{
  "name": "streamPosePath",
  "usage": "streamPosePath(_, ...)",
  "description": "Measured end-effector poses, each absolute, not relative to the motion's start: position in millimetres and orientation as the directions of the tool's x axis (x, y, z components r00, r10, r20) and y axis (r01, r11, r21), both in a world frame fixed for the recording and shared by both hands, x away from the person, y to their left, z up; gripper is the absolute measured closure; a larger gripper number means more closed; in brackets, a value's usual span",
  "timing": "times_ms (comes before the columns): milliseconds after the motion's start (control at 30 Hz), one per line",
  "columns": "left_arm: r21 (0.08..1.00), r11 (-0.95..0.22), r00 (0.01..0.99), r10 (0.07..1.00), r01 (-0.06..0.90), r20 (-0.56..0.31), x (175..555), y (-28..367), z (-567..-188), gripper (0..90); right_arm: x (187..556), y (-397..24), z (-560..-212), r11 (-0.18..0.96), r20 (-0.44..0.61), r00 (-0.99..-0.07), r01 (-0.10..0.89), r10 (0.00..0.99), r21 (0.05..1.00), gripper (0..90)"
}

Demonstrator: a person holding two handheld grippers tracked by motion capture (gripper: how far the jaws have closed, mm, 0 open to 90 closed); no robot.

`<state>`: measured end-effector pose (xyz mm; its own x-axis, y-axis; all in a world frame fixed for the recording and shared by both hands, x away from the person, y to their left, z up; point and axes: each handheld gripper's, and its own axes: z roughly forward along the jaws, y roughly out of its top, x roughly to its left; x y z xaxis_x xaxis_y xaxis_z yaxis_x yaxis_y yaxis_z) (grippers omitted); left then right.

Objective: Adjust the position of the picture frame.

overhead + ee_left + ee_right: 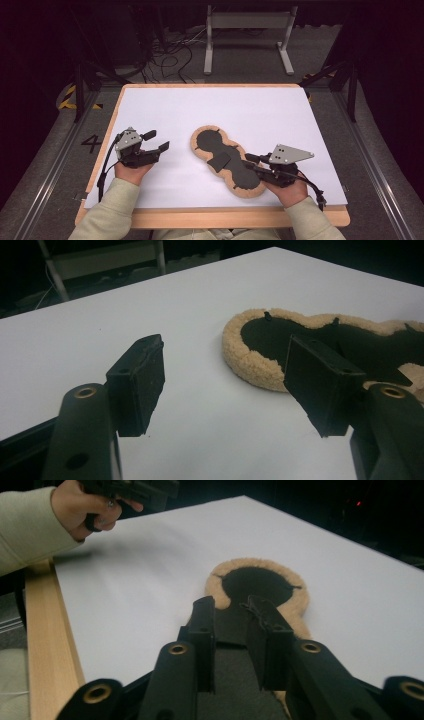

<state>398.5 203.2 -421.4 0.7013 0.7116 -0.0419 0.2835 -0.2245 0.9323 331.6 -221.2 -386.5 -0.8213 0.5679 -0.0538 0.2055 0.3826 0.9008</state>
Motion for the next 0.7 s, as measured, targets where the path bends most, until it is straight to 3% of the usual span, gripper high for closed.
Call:
streamPosePath(433,0.927,-0.229,0.704,0.709,0.296,-0.050,402.0,200.1,-421.9,35.0,328.0,-198.2,-405.0,0.479,-0.003,-0.863,0.277,0.505,0.833,87.2)
streamPosePath(700,0.927,-0.222,0.695,0.717,0.303,-0.055,402.9,200.4,-422.4,33.9,325.0,-180.9,-417.0,0.546,0.020,-0.891,0.295,0.453,0.784,88.8)
